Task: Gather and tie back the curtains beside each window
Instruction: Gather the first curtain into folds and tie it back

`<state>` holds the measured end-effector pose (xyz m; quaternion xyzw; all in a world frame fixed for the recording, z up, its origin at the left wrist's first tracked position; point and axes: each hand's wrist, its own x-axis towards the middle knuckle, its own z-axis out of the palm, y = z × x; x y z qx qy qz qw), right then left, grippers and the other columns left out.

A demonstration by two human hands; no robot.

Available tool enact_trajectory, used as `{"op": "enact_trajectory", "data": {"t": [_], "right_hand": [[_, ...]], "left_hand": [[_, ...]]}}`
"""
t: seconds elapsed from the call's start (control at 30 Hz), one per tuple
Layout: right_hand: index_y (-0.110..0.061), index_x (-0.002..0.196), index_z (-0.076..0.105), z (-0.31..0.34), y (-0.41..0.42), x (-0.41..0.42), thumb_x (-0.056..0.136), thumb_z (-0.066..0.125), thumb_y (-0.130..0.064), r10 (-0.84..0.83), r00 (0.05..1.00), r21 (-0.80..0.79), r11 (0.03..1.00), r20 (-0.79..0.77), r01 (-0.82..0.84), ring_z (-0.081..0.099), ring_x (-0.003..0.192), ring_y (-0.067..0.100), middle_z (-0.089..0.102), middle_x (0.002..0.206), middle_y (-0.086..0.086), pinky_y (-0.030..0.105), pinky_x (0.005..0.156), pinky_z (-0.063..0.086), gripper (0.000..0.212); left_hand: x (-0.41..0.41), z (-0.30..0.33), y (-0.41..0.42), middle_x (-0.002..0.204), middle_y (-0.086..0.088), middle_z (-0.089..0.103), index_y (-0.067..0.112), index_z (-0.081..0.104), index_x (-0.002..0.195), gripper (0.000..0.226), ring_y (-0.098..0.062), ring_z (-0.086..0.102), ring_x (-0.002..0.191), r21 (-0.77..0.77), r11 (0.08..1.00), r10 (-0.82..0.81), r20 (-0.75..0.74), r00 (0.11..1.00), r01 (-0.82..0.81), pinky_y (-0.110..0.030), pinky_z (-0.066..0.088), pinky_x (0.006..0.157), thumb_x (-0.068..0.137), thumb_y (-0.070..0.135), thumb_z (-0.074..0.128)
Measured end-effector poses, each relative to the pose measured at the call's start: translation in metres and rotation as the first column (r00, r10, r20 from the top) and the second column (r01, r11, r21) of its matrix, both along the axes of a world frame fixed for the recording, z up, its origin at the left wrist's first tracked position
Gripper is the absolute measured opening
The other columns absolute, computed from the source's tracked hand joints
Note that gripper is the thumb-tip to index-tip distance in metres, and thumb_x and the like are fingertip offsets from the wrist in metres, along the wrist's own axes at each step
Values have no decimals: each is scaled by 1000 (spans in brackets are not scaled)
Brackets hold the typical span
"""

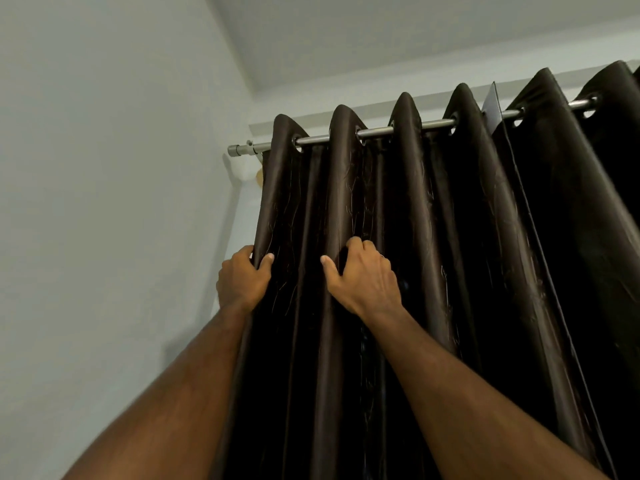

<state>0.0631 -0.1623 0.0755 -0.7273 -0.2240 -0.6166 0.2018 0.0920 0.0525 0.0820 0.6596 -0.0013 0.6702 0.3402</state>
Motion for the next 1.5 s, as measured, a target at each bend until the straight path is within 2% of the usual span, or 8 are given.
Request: {"op": "enact_trajectory", "data": {"t": [0.2,0.37,0.5,0.63,0.93,1.13,1.3,1.5], "right_hand": [[-10,139,41,22,14,-2,98,64,-34,55,964,115,993,-262,-26,61,116,30,59,126,11,40,86,56,53],[-7,124,51,14,5,8,96,55,-6,43,986,91,995,-161,-28,64,102,30,63,114,13,32,74,53,28],[-9,123,55,16,-18,20,97,51,-12,48,992,88,995,-120,-37,64,102,37,65,110,15,39,77,54,26],[-15,112,65,19,-49,33,99,49,-22,168,985,270,950,-27,-155,65,88,29,69,99,9,31,67,48,22],[-27,151,39,27,-53,51,95,60,-30,176,979,148,976,-102,-160,68,106,25,67,119,3,44,85,62,60],[-21,114,64,32,-1,34,93,46,-29,145,960,-141,973,-238,-182,65,88,33,68,99,11,41,79,59,29],[-14,107,62,41,-44,22,83,65,-28,-252,906,199,961,340,192,56,95,25,59,107,8,35,67,47,28],[-9,142,40,75,-111,18,93,64,-43,-272,961,402,887,59,226,55,121,35,55,132,16,48,89,50,64]], "left_hand": [[26,20,-23,82,-9,67,13,61,88,23,-33,63,76,150,988,36,61,997,-45,-38,49,65,99,32,55],[56,12,-8,92,-23,72,3,68,105,25,-44,66,87,88,996,2,110,994,-11,-46,55,77,98,20,52],[55,14,-75,85,-13,76,12,74,98,30,-33,71,78,215,964,-197,185,963,156,-42,55,68,91,29,50],[41,17,-168,79,3,74,15,76,89,20,-9,67,73,424,739,-600,59,798,524,-26,52,70,96,20,58],[53,6,-96,79,9,73,22,76,97,10,-4,68,71,264,870,-450,79,889,417,-23,53,67,93,17,68],[21,38,-86,69,0,68,18,77,84,30,-18,64,63,148,816,-569,33,822,559,-32,50,54,97,42,63],[22,47,-101,77,-4,75,17,78,93,7,-18,72,73,263,900,-371,50,927,346,-43,62,78,86,18,76],[20,48,-119,73,-2,71,15,74,89,13,-16,68,71,273,900,-379,112,919,339,-32,57,74,93,27,70]]}}
